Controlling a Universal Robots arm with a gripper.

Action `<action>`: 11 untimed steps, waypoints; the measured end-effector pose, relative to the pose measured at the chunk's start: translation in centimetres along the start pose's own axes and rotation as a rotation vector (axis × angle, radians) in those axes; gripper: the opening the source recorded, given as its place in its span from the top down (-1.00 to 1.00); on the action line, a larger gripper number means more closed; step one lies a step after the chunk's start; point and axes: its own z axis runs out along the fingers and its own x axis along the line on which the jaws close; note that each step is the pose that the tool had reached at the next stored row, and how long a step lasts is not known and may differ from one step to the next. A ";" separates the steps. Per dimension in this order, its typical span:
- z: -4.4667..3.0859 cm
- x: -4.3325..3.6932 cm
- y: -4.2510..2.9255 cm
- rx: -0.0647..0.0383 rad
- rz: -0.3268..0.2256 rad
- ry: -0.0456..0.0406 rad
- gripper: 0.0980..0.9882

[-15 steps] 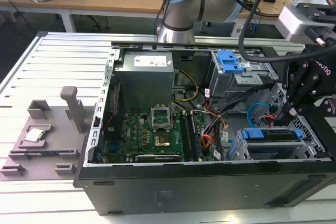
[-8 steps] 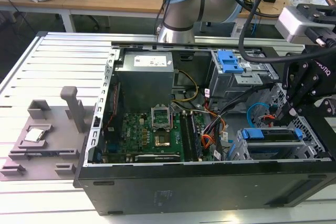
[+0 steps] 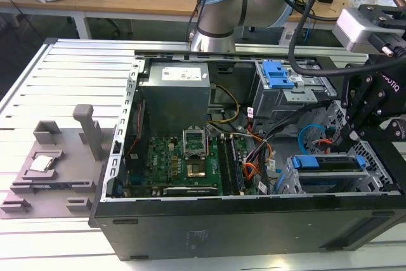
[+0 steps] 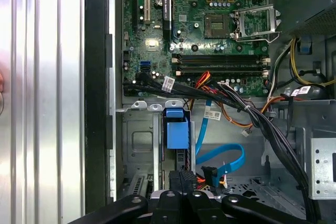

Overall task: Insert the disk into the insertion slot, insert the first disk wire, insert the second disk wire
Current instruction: 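Insert the first disk wire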

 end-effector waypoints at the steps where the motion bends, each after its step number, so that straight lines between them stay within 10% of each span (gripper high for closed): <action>1: 0.00 0.00 0.00 0.000 0.000 0.0000 0.98; 7: 0.00 0.00 -0.01 0.000 0.000 -0.0001 0.28; 11: 0.56 -0.38 -0.25 -0.002 0.000 -0.0001 0.28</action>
